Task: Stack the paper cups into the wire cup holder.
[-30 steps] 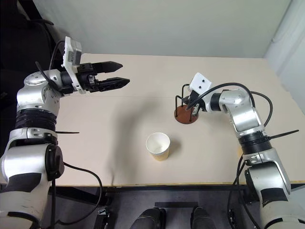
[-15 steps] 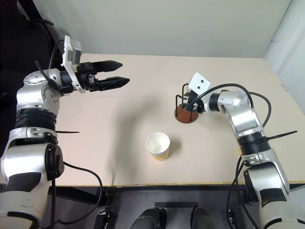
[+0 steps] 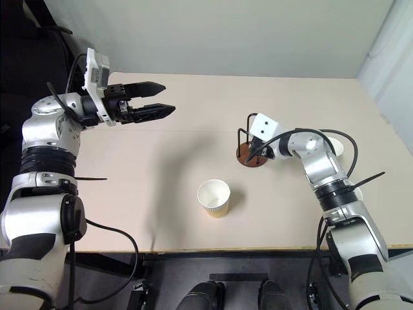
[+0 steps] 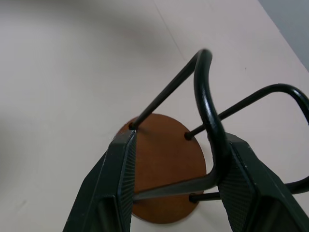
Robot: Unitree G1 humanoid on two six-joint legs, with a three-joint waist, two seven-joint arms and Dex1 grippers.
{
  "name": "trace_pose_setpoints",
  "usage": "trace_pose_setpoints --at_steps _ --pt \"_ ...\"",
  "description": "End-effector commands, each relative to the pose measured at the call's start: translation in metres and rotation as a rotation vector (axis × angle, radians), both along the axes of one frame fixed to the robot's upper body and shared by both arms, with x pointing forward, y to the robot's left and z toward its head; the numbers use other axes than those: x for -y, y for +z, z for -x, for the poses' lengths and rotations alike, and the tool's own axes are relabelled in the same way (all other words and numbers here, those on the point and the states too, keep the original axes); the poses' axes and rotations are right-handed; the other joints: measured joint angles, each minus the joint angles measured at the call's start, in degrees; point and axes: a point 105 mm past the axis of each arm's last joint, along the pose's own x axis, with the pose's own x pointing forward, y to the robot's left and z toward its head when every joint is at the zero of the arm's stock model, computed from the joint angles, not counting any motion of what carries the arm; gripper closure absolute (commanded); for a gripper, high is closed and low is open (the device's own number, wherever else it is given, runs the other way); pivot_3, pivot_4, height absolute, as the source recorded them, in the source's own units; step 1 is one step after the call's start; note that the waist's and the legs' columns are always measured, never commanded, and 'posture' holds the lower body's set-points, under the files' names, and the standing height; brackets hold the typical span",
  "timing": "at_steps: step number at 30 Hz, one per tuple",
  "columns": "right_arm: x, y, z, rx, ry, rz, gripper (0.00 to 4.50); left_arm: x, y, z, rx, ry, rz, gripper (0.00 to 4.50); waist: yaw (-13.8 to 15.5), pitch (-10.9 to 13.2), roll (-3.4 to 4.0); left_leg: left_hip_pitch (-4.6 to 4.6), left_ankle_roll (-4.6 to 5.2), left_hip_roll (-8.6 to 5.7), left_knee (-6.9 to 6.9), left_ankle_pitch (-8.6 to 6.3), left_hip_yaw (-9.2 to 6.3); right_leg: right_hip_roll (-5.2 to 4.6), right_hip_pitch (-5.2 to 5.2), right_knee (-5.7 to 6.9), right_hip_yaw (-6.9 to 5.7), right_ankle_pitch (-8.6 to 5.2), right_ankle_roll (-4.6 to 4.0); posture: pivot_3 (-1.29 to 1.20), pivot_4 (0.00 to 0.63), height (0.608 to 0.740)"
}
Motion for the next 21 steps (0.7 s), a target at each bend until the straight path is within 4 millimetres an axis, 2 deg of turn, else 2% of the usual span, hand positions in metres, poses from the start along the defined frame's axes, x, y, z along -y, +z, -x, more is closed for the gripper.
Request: trace_pose_setpoints --at_steps 1,3,5,12,16,21 --pt "-0.002 0.018 -0.002 0.063 0.006 -0.012 3.13 -0.002 0.021 0.004 0.067 -0.001 0.005 0.0 0.0 0.0 0.0 0.0 0.0 0.01 0.0 0.0 0.0 0.0 0.0 0.0 0.0 0.0 0.0 0.0 0.15 0.74" --pt "0.0 0.019 -0.002 0.055 0.004 -0.017 3.91 -0.001 0.021 0.004 0.067 -0.003 0.004 0.0 0.0 0.0 0.0 0.0 0.0 0.01 0.0 0.0 0.0 0.0 0.0 0.0 0.0 0.0 0.0 0.0 0.15 0.74" --pt "0.003 0.019 0.001 0.038 0.009 -0.021 4.47 0.0 0.021 0.004 0.066 -0.005 0.003 0.0 0.03 0.0 0.0 0.01 0.0 0.0 0.0 0.0 0.0 0.0 0.01 0.01 0.0 0.01 -0.02 0.0 0.15 0.74" --pt "0.015 0.028 0.024 -0.057 0.07 -0.038 4.47 0.005 0.02 0.002 0.06 -0.02 -0.001 0.0 0.16 0.0 0.0 -0.05 -0.04 -0.01 0.0 0.01 0.01 -0.01 0.01 -0.04 -0.01 0.01 -0.05 0.0 0.15 0.74" --pt "0.023 0.032 0.048 -0.146 0.126 -0.033 4.47 0.008 0.02 0.001 0.057 -0.033 -0.005 0.0 0.2 0.0 0.0 -0.07 -0.49 -0.01 -0.03 0.27 0.01 0.0 0.01 -0.06 -0.01 -0.01 -0.07 0.0 0.15 0.74" --pt "0.036 0.033 0.077 -0.255 0.171 0.013 4.47 0.014 0.02 0.0 0.052 -0.052 -0.009 0.0 0.12 0.0 -0.01 -0.07 -0.49 0.0 -0.05 0.26 0.03 0.0 0.01 -0.08 0.0 -0.02 -0.08 0.0 0.15 0.74"
